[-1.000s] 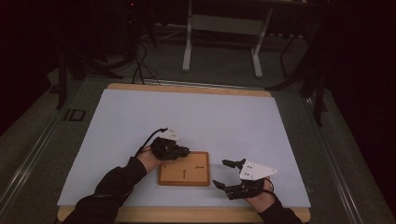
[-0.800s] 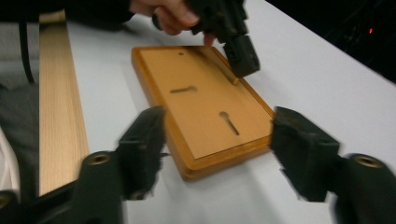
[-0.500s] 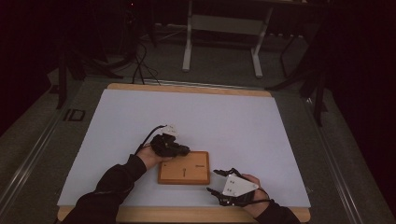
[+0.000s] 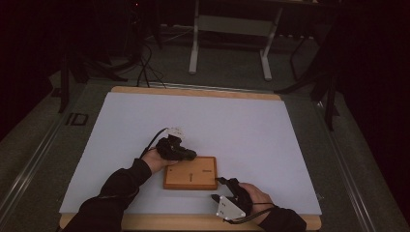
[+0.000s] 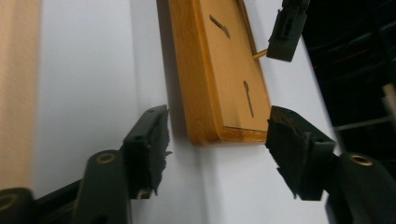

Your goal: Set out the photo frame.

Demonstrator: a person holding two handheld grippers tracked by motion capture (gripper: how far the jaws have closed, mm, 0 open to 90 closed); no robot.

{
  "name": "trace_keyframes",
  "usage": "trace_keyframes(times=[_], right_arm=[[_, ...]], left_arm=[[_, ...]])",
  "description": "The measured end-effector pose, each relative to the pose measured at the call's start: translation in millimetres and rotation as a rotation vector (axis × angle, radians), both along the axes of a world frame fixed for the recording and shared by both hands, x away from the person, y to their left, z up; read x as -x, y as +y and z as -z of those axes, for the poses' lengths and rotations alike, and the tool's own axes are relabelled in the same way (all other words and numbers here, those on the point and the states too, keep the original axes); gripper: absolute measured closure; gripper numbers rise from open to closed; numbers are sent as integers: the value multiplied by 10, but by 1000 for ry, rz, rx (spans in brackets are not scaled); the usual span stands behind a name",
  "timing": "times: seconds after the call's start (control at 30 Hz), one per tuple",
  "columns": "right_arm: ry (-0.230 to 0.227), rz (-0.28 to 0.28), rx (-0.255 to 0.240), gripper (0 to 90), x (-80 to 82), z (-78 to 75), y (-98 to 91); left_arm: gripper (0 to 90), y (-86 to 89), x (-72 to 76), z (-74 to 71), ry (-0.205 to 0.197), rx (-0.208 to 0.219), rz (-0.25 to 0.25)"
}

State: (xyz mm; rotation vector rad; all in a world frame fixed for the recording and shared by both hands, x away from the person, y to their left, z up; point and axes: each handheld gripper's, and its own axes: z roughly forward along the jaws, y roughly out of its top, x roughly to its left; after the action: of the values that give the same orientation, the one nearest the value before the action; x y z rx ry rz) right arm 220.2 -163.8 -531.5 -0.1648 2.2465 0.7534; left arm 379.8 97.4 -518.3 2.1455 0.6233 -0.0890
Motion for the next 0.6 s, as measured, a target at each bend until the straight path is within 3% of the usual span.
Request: trace_keyframes(times=[0.07, 0.13, 0.37, 0.6], right_arm=[[-55, -4, 18, 400, 6, 40, 8], [-60, -8, 29, 421, -8, 67, 12], [-146, -20, 53, 507, -24, 124, 24], [-163, -32, 61, 602, -53, 162, 80]], left_arm=[[834, 13, -20, 11, 18, 15, -2], [835, 12, -30, 12, 19, 16, -3], [835, 15, -47, 12, 30, 18, 2], [835, 18, -61, 14, 40, 22, 1]])
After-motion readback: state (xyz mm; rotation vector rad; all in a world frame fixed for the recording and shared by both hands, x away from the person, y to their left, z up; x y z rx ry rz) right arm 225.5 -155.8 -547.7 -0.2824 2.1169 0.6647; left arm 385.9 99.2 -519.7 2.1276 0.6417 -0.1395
